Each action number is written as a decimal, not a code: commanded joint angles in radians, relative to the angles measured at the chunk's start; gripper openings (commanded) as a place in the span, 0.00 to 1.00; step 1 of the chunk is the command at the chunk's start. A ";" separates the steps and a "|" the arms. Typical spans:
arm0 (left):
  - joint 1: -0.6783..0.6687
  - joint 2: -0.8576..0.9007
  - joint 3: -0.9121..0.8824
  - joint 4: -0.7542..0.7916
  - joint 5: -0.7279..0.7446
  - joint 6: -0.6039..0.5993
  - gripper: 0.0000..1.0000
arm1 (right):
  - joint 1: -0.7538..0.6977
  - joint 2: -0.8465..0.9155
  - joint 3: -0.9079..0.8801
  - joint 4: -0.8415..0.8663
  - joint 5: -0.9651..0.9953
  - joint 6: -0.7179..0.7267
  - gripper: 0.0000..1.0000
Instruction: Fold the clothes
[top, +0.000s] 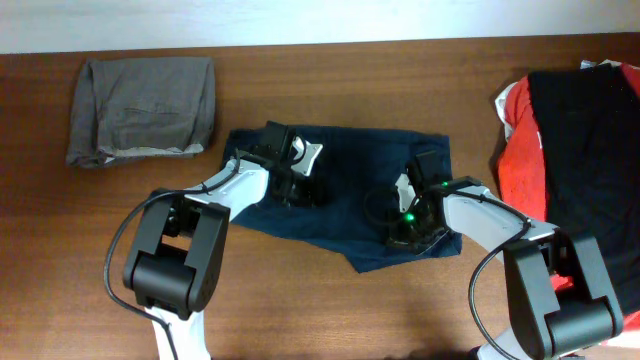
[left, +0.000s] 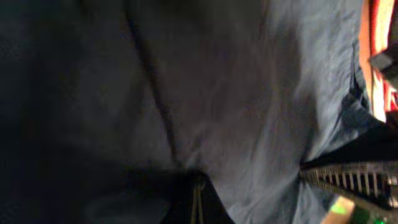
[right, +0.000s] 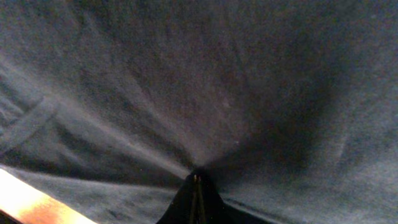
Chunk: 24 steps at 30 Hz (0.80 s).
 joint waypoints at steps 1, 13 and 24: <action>0.010 0.013 0.001 0.101 0.000 -0.042 0.02 | -0.002 0.014 -0.032 -0.005 0.034 0.005 0.04; 0.011 0.063 0.001 0.454 -0.295 -0.041 0.07 | -0.001 0.014 -0.032 -0.005 0.034 0.005 0.04; 0.238 -0.232 0.346 -0.278 -0.537 0.009 0.09 | -0.001 0.014 -0.032 -0.008 0.034 -0.018 0.06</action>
